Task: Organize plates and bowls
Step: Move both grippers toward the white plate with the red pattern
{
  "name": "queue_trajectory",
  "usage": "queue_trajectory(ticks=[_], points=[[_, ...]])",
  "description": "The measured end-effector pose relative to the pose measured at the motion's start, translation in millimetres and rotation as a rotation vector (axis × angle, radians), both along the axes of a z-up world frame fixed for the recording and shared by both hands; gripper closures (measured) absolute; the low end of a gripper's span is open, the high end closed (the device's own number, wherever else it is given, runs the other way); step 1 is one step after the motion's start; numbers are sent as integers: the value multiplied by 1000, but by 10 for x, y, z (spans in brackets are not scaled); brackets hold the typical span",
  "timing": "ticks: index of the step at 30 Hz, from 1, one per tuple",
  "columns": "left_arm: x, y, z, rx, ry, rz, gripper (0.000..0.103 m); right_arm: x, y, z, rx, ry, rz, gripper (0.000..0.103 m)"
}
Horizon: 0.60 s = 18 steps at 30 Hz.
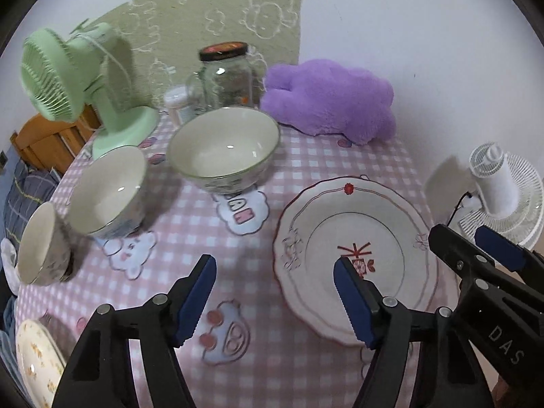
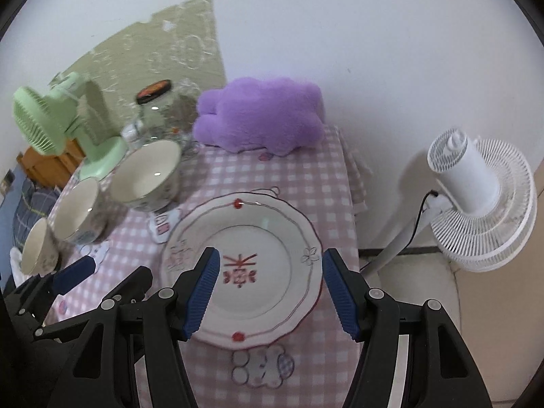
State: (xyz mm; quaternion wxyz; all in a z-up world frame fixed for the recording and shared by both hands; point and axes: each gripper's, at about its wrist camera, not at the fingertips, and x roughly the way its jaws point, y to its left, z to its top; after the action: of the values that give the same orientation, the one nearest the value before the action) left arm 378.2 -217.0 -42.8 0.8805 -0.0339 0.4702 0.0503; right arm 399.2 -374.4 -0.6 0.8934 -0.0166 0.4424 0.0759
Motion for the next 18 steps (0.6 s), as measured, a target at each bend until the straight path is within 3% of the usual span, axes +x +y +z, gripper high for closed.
queue_trajectory(ticks=[14, 17, 18], points=[[447, -109, -495, 7, 69, -18, 43, 452, -94, -571, -17, 54, -55, 37], [495, -93, -580, -8, 87, -17, 55, 491, -79, -652, -19, 71, -59, 38], [505, -81, -588, -29, 84, -15, 55, 502, -68, -673, -21, 82, -59, 44]])
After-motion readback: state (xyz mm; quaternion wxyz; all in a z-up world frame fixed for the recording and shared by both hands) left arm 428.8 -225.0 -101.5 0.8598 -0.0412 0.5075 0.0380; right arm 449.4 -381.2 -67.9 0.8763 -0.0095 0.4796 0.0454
